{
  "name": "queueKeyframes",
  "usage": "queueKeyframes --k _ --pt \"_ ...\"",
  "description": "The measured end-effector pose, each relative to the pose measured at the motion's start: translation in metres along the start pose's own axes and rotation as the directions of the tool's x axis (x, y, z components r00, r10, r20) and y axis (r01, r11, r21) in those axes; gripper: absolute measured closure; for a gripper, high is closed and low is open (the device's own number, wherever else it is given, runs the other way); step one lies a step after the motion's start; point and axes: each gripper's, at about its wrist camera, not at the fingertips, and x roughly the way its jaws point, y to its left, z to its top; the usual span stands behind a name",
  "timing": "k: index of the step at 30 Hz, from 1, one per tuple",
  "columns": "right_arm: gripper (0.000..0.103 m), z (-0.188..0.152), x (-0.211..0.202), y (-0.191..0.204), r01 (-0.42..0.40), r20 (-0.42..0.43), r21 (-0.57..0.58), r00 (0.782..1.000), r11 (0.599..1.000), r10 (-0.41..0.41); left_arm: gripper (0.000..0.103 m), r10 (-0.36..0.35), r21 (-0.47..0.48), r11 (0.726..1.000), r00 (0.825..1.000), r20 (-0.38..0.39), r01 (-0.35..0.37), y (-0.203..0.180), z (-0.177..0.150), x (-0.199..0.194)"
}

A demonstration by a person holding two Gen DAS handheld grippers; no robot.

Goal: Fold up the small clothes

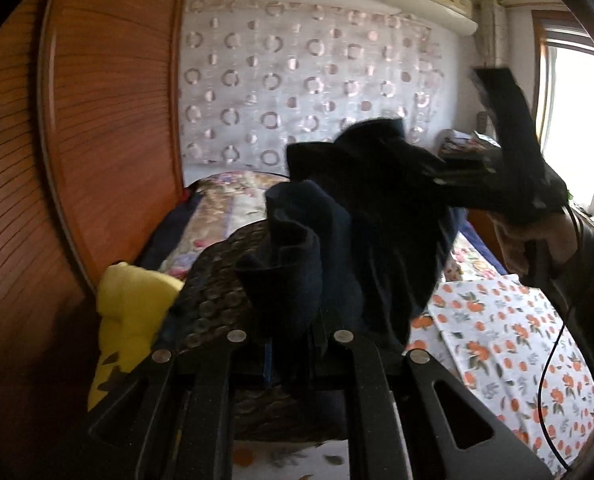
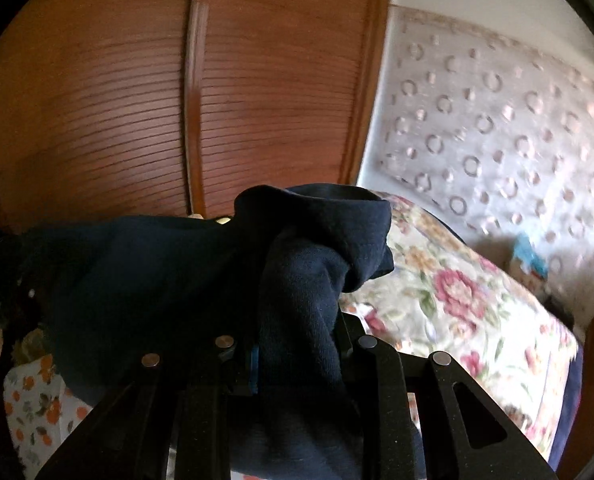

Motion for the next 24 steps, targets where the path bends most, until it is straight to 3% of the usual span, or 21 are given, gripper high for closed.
queueKeyframes --k 8,10,13,15,19,24 --pt "0.077 0.029 0.072 0.014 -0.039 -0.008 -0.081 0.999 0.996 0.039 0.091 0.070 -0.034 0.997 0.997 -0.033 -0.071 0.020 -0.032 0.003" --pt "0.073 0.022 0.083 0.015 -0.036 -0.024 -0.077 0.999 0.996 0.034 0.091 0.078 -0.041 0.996 0.995 -0.063 -0.080 0.022 -0.042 0.009" --pt "0.056 0.016 0.096 0.009 -0.014 -0.062 -0.019 0.998 1.000 0.013 0.091 0.097 -0.043 0.994 0.991 -0.090 -0.102 0.023 -0.052 0.014" --pt "0.038 0.014 0.092 0.006 -0.009 -0.055 0.020 0.998 1.000 0.010 0.091 0.112 -0.047 0.992 0.989 -0.100 -0.117 0.025 -0.057 0.016" --pt "0.037 0.002 0.083 0.011 0.011 -0.040 0.025 0.999 1.000 -0.010 0.091 0.123 -0.046 0.991 0.987 -0.104 -0.128 0.027 -0.061 0.016" --pt "0.037 -0.033 0.062 0.024 -0.024 -0.041 0.074 0.999 0.997 0.027 0.091 0.156 -0.018 0.987 0.982 -0.104 -0.159 0.023 -0.064 0.018"
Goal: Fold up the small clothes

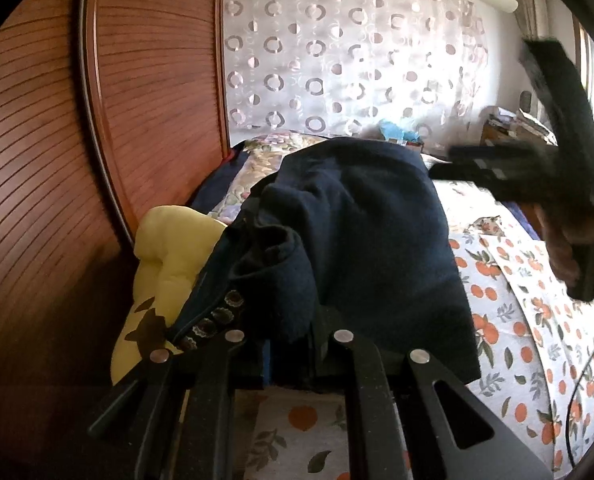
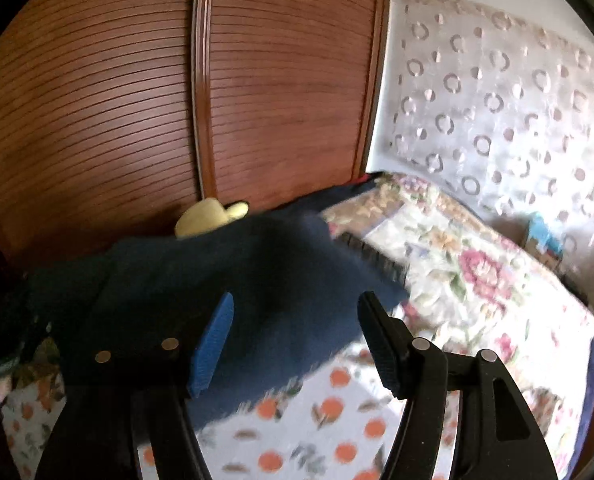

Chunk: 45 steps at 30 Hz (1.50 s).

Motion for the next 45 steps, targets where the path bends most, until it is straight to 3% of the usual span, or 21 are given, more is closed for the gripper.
queueKeyframes --k 4,9,11,17,25,37,45 --pt "0.037 -0.026 -0.012 0.008 -0.010 -0.017 0.046 1.000 0.999 0.011 0.091 0.007 -0.002 1.000 1.000 -0.002 -0.007 0.000 -0.001 0.002" --pt "0.037 -0.036 -0.024 0.015 -0.013 -0.014 0.075 1.000 0.997 0.014 0.088 0.015 -0.003 1.000 1.000 -0.001 -0.015 0.002 0.000 0.000" --pt "0.037 -0.037 -0.028 0.019 -0.015 -0.009 0.086 1.000 0.996 0.015 0.078 0.035 -0.001 0.999 0.999 0.010 -0.035 0.003 0.000 -0.003" --pt "0.037 -0.051 -0.043 0.029 0.000 0.008 0.098 1.000 0.995 -0.001 0.024 -0.002 -0.012 1.000 1.000 0.025 0.002 0.006 -0.003 -0.015" --pt "0.037 -0.068 -0.070 0.042 0.035 0.029 0.125 0.999 0.992 -0.039 0.004 0.010 0.004 1.000 0.998 0.056 -0.011 -0.002 -0.008 -0.032" --pt "0.036 -0.110 -0.139 0.061 0.122 0.051 0.200 0.990 0.972 -0.135 0.001 -0.053 0.039 0.998 0.995 0.083 0.050 -0.034 -0.021 -0.067" --pt "0.022 -0.147 -0.199 0.066 0.174 0.065 0.289 0.978 0.941 -0.200 0.001 -0.133 0.088 0.988 0.983 0.125 0.123 -0.077 -0.024 -0.095"
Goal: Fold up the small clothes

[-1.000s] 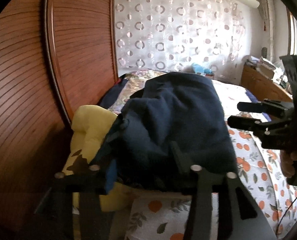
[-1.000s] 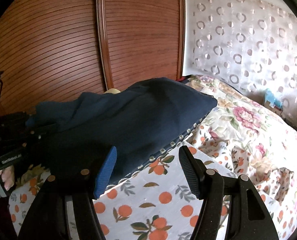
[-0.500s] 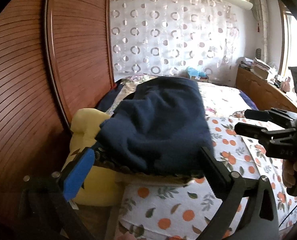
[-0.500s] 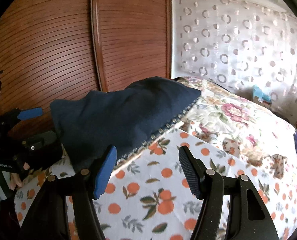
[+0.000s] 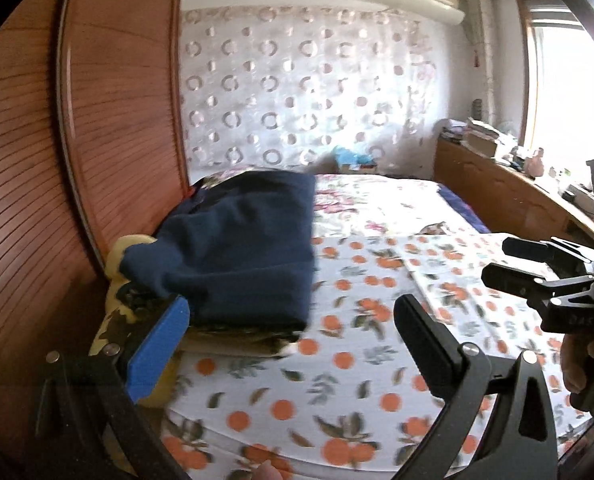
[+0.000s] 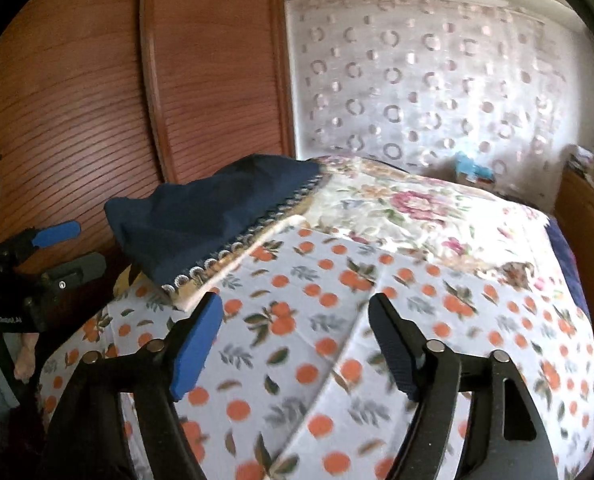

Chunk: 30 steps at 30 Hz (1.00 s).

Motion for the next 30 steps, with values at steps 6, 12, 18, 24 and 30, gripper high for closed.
queueKeyframes --k 6,12,18,24,30 --pt "0.013 -0.008 -0.052 -0.006 0.078 0.043 0.058 0.996 0.995 -0.080 0.001 -0.050 0.019 0.999 0.998 0.036 0.049 -0.032 0.003 -0.019" --pt "0.013 -0.014 -0.108 -0.005 0.166 0.119 0.098 0.977 0.981 -0.177 0.001 -0.081 0.054 0.996 0.995 0.060 0.077 -0.061 0.012 -0.032" --pt "0.013 -0.031 -0.150 -0.003 0.219 0.162 0.125 0.958 0.968 -0.237 0.001 -0.097 0.067 0.994 0.991 0.096 0.091 -0.083 0.024 -0.049" --pt "0.013 -0.038 -0.173 -0.007 0.249 0.197 0.159 0.940 0.955 -0.278 0.001 -0.104 0.079 0.992 0.987 0.123 0.094 -0.099 0.035 -0.063" --pt "0.013 -0.043 -0.166 -0.007 0.270 0.221 0.176 0.926 0.947 -0.305 0.001 -0.097 0.084 0.993 0.986 0.139 0.086 -0.104 0.036 -0.070"
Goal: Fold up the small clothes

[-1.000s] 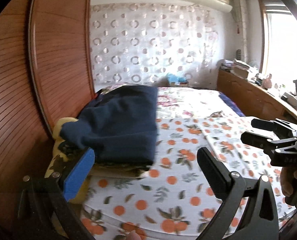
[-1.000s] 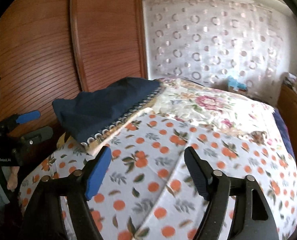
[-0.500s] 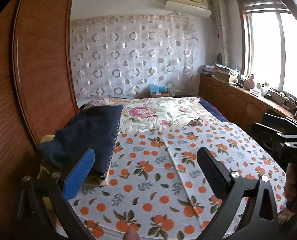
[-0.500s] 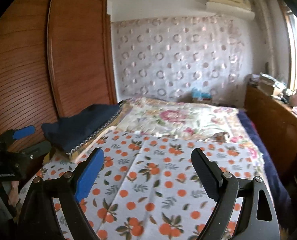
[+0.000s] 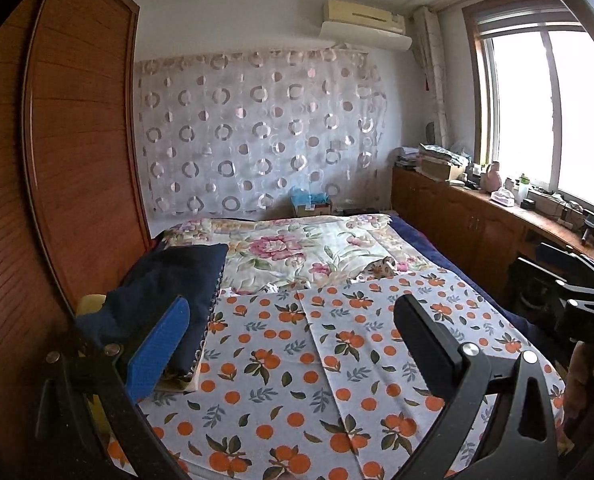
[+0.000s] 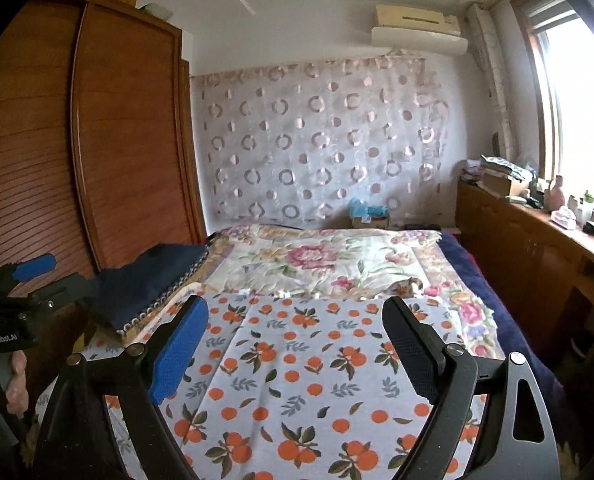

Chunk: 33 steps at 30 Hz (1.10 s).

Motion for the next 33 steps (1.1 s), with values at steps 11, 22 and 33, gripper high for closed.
queueKeyframes --k 11,22,33 --pt "0.013 -0.006 0.011 -0.005 0.003 0.007 -0.006 1.000 1.000 -0.003 0.001 0.002 -0.005 1.000 1.000 -0.010 -0.002 -0.003 0.001 0.000" --pt "0.013 -0.005 0.012 -0.011 -0.004 0.002 -0.004 1.000 1.000 0.004 0.001 0.002 -0.006 1.000 1.000 -0.010 -0.002 -0.001 0.000 -0.001" --pt "0.013 -0.006 0.012 -0.014 -0.004 0.003 -0.008 1.000 1.000 0.004 0.001 0.001 -0.007 1.000 1.000 -0.009 -0.001 0.000 0.000 -0.001"
